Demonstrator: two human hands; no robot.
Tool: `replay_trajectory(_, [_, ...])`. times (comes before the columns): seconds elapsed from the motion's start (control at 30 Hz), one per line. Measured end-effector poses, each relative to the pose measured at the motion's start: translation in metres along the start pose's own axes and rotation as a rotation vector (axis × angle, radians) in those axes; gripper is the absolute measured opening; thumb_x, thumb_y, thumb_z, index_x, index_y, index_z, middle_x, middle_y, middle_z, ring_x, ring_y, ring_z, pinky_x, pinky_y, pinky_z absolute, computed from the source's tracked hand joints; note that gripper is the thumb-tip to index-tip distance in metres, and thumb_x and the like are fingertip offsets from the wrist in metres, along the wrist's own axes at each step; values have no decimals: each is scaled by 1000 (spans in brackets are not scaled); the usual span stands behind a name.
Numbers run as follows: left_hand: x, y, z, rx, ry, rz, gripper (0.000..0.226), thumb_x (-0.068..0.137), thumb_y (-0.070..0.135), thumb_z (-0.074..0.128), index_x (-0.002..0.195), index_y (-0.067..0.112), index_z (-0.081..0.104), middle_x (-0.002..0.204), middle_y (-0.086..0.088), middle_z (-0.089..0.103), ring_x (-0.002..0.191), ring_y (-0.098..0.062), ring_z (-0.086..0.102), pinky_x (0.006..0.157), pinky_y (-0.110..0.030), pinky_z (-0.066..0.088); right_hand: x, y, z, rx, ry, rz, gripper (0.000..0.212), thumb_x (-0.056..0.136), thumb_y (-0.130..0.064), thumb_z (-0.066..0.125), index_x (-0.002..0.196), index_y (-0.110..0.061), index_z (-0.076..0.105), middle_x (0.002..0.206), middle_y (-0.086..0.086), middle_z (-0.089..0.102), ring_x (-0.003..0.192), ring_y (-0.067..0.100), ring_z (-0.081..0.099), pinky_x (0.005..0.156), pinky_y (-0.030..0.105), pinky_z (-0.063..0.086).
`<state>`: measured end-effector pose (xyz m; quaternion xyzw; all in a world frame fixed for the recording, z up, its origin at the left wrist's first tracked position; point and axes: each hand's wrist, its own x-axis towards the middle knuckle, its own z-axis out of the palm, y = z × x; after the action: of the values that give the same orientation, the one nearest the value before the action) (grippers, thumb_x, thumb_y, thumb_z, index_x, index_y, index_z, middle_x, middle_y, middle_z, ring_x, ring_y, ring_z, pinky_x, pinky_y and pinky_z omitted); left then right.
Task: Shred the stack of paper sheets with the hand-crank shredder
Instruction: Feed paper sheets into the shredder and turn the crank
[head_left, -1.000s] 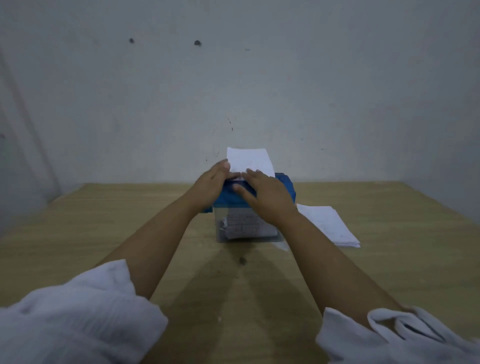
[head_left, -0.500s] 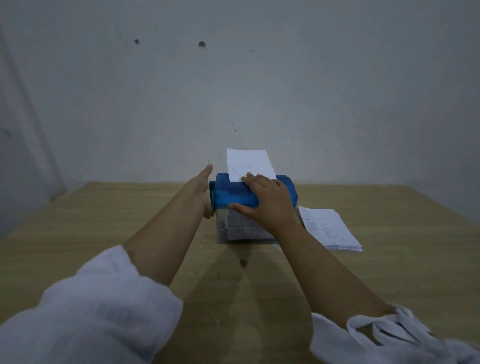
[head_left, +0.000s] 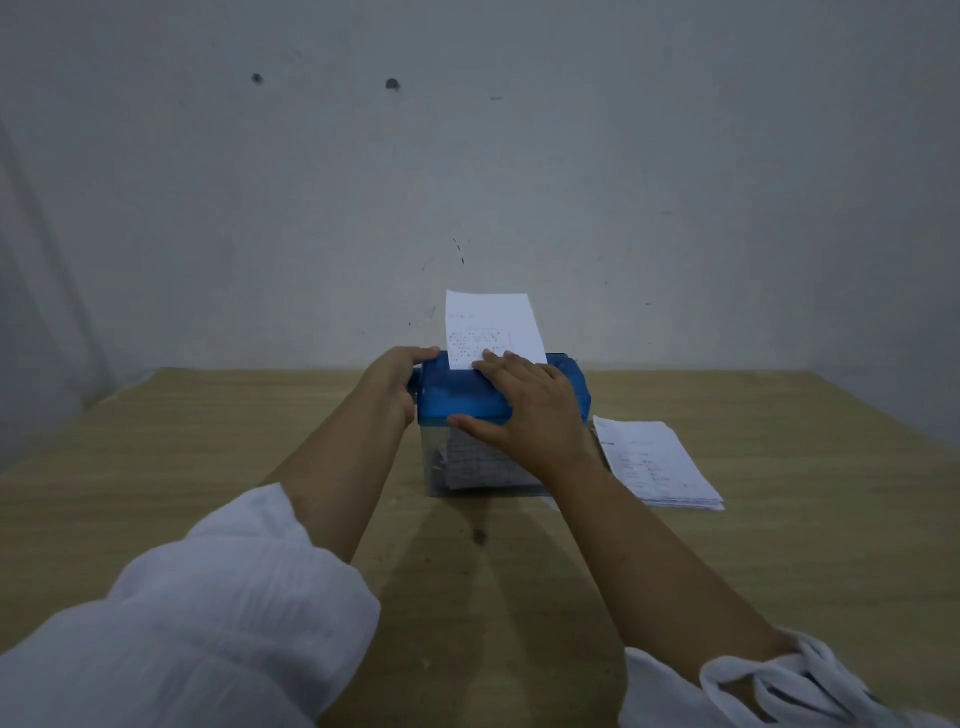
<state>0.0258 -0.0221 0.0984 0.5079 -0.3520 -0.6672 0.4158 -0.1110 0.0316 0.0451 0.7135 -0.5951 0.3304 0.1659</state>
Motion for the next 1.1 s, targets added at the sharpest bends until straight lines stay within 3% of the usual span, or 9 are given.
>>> replay_trajectory(0.2, [12, -2, 0, -48, 4, 57, 15, 86, 13, 65, 91, 1, 58, 92, -11, 58, 72, -23, 56, 65, -38, 52, 0, 2, 0, -20, -36, 12, 75, 76, -70, 45, 132, -20, 52, 139, -1, 50, 131, 18, 44, 107, 39, 29])
replay_trajectory(0.33, [21, -3, 5, -120, 77, 242, 30, 87, 1, 59, 116, 9, 62, 113, -7, 63, 87, -20, 61, 91, -39, 51, 1, 1, 0, -25, -33, 6, 74, 77, -68, 47, 132, -20, 52, 140, 0, 50, 130, 18, 45, 107, 39, 29])
replay_trajectory(0.43, [28, -11, 3, -168, 34, 312, 43, 87, -2, 57, 127, 13, 56, 126, 3, 60, 107, -18, 60, 90, -37, 52, 1, 2, -1, -25, -40, -1, 73, 79, -68, 52, 134, -20, 49, 142, -1, 47, 130, 17, 43, 108, 37, 27])
replay_trajectory(0.63, [25, -22, 5, -208, 139, 641, 39, 82, -13, 58, 115, 9, 61, 109, 2, 67, 105, -13, 61, 85, -29, 54, 3, 2, -2, -27, -76, 12, 74, 80, -66, 50, 139, -22, 42, 147, -4, 40, 134, 13, 36, 111, 34, 19])
replay_trajectory(0.73, [23, -32, -1, -106, 153, 787, 33, 79, -5, 68, 109, 6, 63, 105, -1, 68, 106, -14, 63, 84, -25, 55, 3, 2, -1, -42, -95, 27, 75, 81, -66, 49, 141, -22, 40, 148, -4, 39, 135, 13, 34, 112, 34, 17])
replay_trajectory(0.87, [16, -32, -7, -49, 81, 752, 46, 81, 23, 73, 121, 4, 60, 120, -5, 64, 115, -18, 58, 93, -28, 50, 2, 2, -3, -16, -97, 29, 73, 83, -64, 50, 143, -24, 36, 148, -5, 38, 137, 13, 32, 112, 34, 15])
replay_trajectory(0.97, [8, -15, -16, 362, 301, 944, 55, 93, 32, 57, 140, 10, 41, 145, -6, 41, 135, -18, 37, 114, -34, 27, 1, 0, -5, 59, -90, 22, 66, 84, -57, 55, 141, -27, 41, 141, -6, 47, 132, 12, 38, 111, 34, 17])
replay_trajectory(1.03, [3, 0, -24, 1019, 408, 1099, 50, 99, 34, 42, 144, 14, 33, 153, -3, 28, 143, -18, 21, 117, -42, -1, 1, -1, -5, 90, -81, 27, 62, 84, -54, 58, 138, -26, 46, 135, -5, 51, 125, 13, 43, 109, 36, 20])
replay_trajectory(1.1, [-2, 13, -27, 1602, 424, 1062, 49, 102, 34, 28, 147, 13, 26, 156, -3, 23, 146, -18, 11, 112, -46, -17, 1, -3, -5, 88, -84, 33, 60, 84, -52, 60, 136, -24, 48, 131, -5, 52, 120, 14, 45, 107, 35, 21])
